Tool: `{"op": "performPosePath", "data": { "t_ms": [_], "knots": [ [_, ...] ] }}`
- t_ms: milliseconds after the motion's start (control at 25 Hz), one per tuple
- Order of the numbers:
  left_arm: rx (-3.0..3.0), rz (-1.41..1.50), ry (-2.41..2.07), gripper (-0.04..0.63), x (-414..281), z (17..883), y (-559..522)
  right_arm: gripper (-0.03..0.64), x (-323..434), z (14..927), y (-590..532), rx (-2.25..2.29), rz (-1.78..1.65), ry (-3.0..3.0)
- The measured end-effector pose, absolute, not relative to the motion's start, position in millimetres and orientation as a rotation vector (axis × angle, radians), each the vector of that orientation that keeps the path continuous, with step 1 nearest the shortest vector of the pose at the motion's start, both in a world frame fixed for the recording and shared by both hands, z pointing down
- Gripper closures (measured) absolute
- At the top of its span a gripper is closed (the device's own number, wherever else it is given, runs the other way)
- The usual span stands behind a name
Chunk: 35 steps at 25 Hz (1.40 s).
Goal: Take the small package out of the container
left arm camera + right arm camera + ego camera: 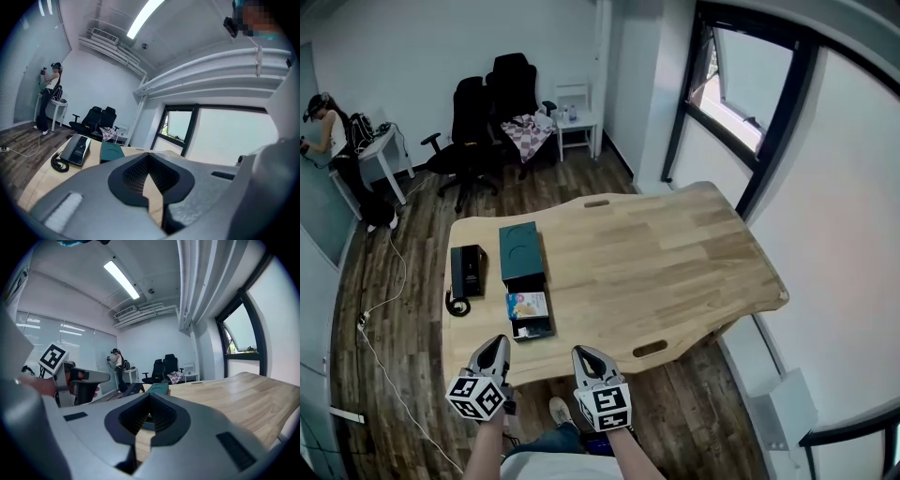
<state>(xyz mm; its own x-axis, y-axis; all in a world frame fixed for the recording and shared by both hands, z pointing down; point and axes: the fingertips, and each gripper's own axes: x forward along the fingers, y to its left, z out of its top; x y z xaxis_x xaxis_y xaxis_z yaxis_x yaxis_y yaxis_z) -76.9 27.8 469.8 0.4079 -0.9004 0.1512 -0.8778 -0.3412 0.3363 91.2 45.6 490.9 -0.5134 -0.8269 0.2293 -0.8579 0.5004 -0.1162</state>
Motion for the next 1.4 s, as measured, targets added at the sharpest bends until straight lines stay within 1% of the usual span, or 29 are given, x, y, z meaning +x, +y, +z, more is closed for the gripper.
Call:
{"op": "performPosePath", "data": {
  "t_ms": [240,480,1200,1400],
  "knots": [
    [2.303,-0.043,-1.531,0.594,-103.6,479.5,-44.2,0.611,76.9,489.0,-25.6,1.517,0.355,-2.568],
    [2.29,-0.061,-1.526,0.594,-130.1,489.1,-92.2,0.611,52.2,499.2,-73.0,1.511,0.348,-2.54],
    [2.305,-0.057,-1.507,0.594,-133.9,491.6,-136.7,0.611,36.7,504.7,-111.2,1.478,0.32,-2.538],
    [2.261,-0.03,-1.518,0.594,-139.9,508.0,-137.2,0.611,31.7,511.9,-114.5,1.449,0.345,-2.546]
  ]
}}
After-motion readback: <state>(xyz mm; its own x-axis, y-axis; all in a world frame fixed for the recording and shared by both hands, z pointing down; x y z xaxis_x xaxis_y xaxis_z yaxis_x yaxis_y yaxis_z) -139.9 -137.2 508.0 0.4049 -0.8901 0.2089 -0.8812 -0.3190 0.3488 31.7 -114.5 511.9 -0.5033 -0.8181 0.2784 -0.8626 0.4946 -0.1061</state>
